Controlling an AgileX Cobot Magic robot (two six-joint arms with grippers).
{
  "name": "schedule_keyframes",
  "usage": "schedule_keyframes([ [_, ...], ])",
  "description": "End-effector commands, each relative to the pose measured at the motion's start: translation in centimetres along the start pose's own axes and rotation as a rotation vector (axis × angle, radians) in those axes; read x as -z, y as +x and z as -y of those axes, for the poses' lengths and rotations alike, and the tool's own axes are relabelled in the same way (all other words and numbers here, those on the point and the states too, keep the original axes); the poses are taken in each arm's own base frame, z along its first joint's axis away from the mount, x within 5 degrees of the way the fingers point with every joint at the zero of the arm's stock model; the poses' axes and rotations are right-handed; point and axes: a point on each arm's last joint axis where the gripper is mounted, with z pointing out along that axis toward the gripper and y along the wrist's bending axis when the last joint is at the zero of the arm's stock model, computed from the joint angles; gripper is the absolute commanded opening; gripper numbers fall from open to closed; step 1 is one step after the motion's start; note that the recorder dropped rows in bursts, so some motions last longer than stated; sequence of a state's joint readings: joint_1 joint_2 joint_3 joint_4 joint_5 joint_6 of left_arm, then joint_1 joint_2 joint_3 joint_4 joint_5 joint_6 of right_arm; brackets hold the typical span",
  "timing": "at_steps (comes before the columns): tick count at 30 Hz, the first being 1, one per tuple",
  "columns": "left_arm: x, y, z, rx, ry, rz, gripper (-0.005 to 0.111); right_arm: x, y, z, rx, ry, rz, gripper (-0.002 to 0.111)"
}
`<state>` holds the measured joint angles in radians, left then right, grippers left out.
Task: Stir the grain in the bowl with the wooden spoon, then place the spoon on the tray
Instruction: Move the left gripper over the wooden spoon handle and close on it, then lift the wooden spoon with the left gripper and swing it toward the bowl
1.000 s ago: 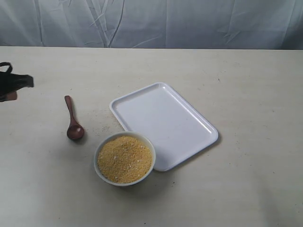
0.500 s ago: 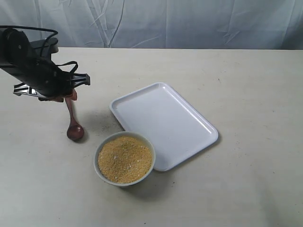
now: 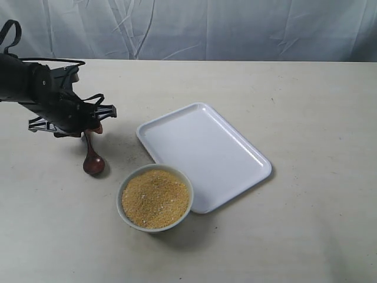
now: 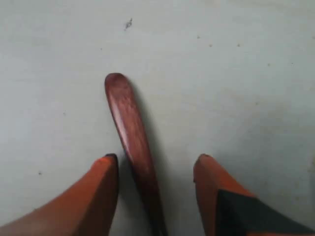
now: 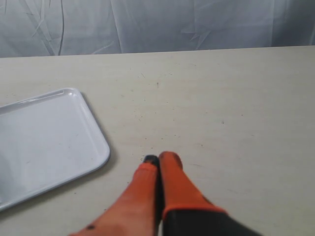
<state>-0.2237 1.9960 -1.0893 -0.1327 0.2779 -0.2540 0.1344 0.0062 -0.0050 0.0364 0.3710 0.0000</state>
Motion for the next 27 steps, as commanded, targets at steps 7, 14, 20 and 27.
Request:
schedule_keyframes([
  [7, -0.1, -0.5, -0.3, 0.006, 0.000, 0.032, 0.024, 0.0, 0.0, 0.0, -0.003, 0.004, 0.016, 0.000],
  [14, -0.1, -0.5, -0.4, -0.009, -0.006, 0.026, 0.015, 0.0, 0.0, 0.0, -0.003, 0.004, 0.016, 0.000],
  [20, 1.7, -0.8, -0.1, -0.010, -0.002, 0.022, 0.007, 0.0, 0.0, 0.0, -0.003, 0.004, 0.016, 0.000],
  [27, 7.5, -1.9, 0.7, -0.021, 0.032, 0.073, 0.000, 0.0, 0.0, 0.0, -0.003, 0.004, 0.016, 0.000],
])
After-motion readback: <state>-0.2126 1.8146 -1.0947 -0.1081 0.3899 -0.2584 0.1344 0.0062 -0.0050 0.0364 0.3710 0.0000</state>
